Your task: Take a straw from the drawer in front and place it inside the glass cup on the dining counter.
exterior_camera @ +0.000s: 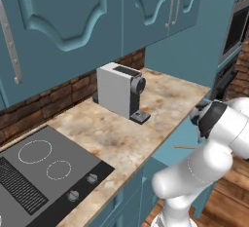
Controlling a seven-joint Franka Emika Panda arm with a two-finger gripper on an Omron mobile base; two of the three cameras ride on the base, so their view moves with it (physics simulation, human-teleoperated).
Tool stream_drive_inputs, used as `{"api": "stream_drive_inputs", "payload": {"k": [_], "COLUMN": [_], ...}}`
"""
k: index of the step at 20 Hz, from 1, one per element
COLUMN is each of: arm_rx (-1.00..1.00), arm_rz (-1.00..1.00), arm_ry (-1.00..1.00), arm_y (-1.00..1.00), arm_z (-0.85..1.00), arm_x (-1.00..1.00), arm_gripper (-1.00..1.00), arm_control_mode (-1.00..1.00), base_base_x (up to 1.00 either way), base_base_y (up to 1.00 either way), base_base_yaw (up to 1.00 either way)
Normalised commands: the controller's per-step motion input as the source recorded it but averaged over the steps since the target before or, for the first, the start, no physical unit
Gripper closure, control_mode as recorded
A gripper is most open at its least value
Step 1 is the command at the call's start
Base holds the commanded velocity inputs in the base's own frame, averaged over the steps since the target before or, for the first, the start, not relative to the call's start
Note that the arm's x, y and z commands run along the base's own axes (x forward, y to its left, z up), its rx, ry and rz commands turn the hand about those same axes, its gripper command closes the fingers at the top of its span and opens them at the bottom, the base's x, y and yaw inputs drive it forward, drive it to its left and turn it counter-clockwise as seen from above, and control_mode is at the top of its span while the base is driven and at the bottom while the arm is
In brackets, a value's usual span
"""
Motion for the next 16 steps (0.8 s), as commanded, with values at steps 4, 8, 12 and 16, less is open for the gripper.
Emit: {"api": "stream_drive_inputs", "payload": {"k": [4, 8, 12, 16], "arm_rx": [0.0, 0.0, 0.0, 0.0], "arm_rz": [0.0, 0.0, 0.0, 0.0], "arm_ry": [-0.03, -0.02, -0.01, -0.01], "arm_y": [-0.24, -0.27, -0.25, -0.31], "arm_z": [-0.29, -0.28, -0.14, -0.02], "arm_x": [0.27, 0.16, 0.33, 0.3], "arm_gripper": [-1.0, -1.0, -1.0, -1.0], "arm_control_mode": [-1.0, -1.0, -1.0, -1.0], "base_base_x": [0.0, 0.0, 0.0, 0.0], "base_base_y": [0.0, 0.0, 0.0, 0.0], "base_base_yaw": [0.0, 0.0, 0.0, 0.0]}}
